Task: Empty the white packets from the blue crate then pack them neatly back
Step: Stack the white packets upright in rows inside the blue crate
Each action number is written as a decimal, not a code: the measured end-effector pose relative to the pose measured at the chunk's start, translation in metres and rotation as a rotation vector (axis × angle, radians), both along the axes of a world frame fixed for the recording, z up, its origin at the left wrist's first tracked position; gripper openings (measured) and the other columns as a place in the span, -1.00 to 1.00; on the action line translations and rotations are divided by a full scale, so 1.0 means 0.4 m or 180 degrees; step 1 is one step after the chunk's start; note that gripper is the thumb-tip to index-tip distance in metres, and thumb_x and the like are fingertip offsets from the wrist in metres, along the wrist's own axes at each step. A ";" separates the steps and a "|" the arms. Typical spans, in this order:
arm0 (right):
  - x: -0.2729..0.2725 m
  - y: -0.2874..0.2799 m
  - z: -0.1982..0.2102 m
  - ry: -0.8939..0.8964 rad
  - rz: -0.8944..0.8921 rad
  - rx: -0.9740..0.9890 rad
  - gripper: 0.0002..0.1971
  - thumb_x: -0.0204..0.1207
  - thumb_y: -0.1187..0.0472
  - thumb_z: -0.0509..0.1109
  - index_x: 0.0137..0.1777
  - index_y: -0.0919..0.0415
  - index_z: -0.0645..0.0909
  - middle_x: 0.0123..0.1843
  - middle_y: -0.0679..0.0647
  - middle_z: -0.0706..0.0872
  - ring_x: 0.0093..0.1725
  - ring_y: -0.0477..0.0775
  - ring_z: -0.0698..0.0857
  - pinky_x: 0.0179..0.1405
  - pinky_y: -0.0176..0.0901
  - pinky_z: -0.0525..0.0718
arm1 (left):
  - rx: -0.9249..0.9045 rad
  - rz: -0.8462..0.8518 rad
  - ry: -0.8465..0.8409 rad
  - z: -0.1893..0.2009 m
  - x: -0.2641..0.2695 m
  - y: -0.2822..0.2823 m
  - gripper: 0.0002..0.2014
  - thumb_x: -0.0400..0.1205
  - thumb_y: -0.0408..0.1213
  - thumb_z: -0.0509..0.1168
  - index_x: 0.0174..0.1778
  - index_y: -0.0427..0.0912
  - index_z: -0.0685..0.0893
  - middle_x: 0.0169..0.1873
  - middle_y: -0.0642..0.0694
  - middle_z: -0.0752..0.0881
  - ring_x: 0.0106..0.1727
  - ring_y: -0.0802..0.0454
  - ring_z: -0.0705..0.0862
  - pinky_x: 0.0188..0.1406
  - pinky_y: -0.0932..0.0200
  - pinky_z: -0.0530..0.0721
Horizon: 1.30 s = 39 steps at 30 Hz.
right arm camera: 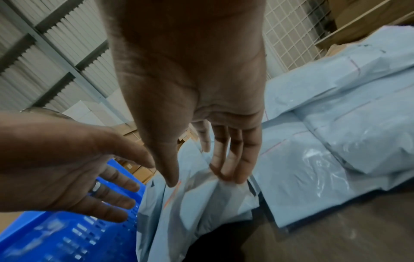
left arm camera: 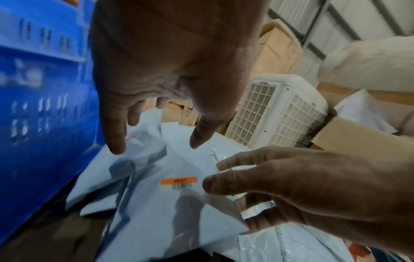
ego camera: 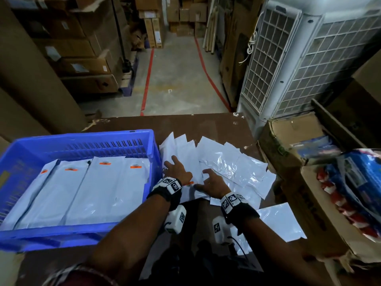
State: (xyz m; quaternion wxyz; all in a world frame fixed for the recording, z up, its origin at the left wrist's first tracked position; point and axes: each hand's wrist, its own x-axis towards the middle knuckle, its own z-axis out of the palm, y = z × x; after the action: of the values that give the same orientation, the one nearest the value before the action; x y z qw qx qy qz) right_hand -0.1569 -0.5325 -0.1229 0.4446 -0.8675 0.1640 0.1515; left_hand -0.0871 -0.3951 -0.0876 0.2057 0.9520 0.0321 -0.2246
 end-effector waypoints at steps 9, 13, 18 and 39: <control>-0.003 -0.030 -0.039 -0.0217 0.0030 0.0180 -0.72 0.47 0.25 0.55 0.14 0.14 0.61 -0.22 -0.10 0.65 -0.10 0.04 0.67 -0.09 -0.21 0.66 | 0.0083 -0.0034 -0.0258 -0.055 -0.005 0.005 -0.42 0.57 -0.28 0.35 0.48 -0.19 0.28 0.41 -0.32 0.39 0.39 -0.35 0.48 0.36 -0.11 0.48; -0.026 -0.060 -0.038 -0.0430 -0.0205 0.0385 -0.76 0.50 0.33 0.50 0.15 0.16 0.67 -0.19 -0.09 0.66 -0.11 0.06 0.69 -0.18 -0.50 0.63 | -0.0213 -0.0115 -0.0270 -0.063 -0.022 0.010 -0.47 0.50 -0.23 0.36 0.36 -0.16 0.33 0.25 -0.27 0.57 0.23 -0.29 0.60 0.22 -0.11 0.63; -0.064 -0.125 -0.013 -0.0508 -0.0422 0.0612 -0.74 0.54 0.34 0.47 0.15 0.03 0.66 -0.15 0.00 0.71 -0.07 0.09 0.73 -0.21 -0.10 0.79 | -0.0697 -0.0048 -0.0166 -0.056 -0.065 0.000 -0.32 0.48 -0.19 0.43 0.46 -0.14 0.24 0.19 -0.24 0.62 0.17 -0.28 0.64 0.17 -0.08 0.66; -0.140 -0.214 0.018 -0.0661 -0.1013 -0.0118 -0.42 0.52 -0.01 0.53 0.48 0.10 0.45 0.40 0.17 0.64 0.34 0.24 0.62 0.45 0.15 0.56 | -0.0160 -0.1330 -0.0634 -0.034 -0.050 0.001 -0.45 0.48 -0.39 0.41 0.38 0.04 0.50 0.33 -0.15 0.35 0.37 -0.21 0.41 0.25 -0.09 0.64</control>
State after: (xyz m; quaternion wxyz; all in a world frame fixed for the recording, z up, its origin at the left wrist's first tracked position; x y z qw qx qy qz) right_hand -0.2127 -0.6180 -0.1159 0.4614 -0.8496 0.2552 -0.0141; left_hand -0.1070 -0.3946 -0.1012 0.1805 0.9500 -0.1917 -0.1680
